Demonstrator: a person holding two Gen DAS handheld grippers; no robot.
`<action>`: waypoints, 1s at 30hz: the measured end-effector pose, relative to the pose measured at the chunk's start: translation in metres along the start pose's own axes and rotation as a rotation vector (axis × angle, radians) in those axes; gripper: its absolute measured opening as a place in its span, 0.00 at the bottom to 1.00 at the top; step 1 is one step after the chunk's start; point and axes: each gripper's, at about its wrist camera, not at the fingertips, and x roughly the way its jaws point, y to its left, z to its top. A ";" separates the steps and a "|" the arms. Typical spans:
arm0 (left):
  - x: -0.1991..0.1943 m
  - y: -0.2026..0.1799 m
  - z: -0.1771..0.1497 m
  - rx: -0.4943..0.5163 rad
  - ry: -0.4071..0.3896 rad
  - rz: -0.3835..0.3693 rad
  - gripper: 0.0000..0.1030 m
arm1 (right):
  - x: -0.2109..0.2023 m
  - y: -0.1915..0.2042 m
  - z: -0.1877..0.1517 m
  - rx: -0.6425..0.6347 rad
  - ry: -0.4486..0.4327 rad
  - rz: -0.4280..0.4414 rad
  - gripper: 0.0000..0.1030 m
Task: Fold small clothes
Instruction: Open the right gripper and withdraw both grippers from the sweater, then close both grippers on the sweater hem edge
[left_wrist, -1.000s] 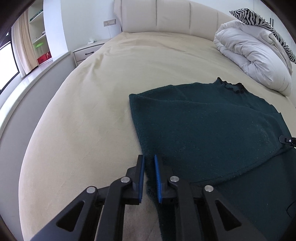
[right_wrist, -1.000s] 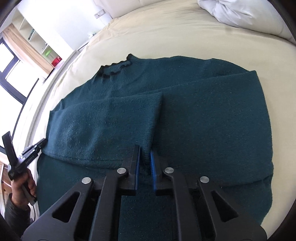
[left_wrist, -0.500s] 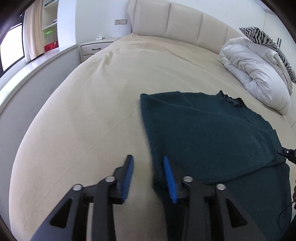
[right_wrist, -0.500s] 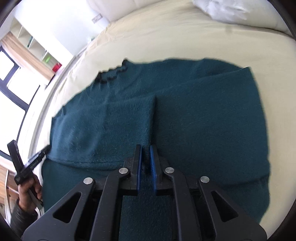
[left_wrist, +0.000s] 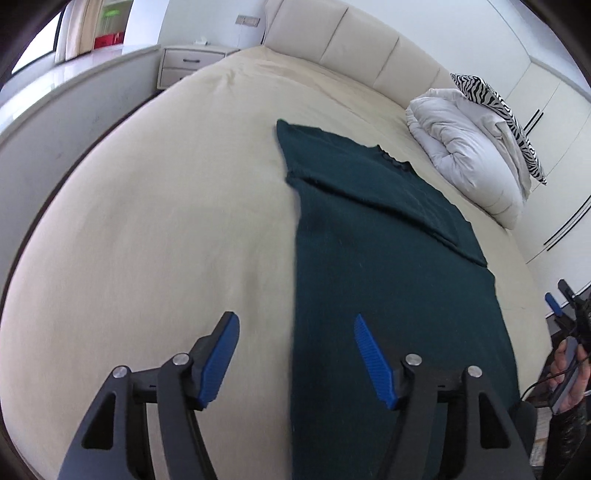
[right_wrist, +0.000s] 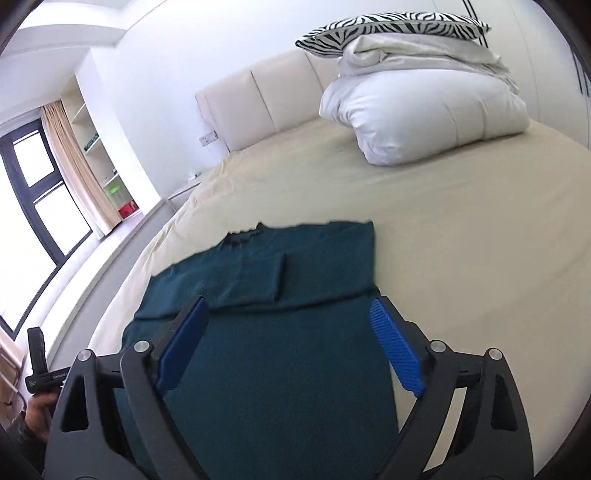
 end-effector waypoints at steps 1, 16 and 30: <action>-0.004 0.003 -0.008 -0.017 0.017 -0.014 0.66 | -0.008 -0.005 -0.005 0.016 0.023 0.021 0.87; -0.021 0.015 -0.071 -0.193 0.260 -0.259 0.63 | -0.053 -0.082 -0.100 0.294 0.428 0.160 0.85; -0.014 0.017 -0.074 -0.242 0.322 -0.269 0.32 | -0.055 -0.139 -0.125 0.462 0.639 0.135 0.79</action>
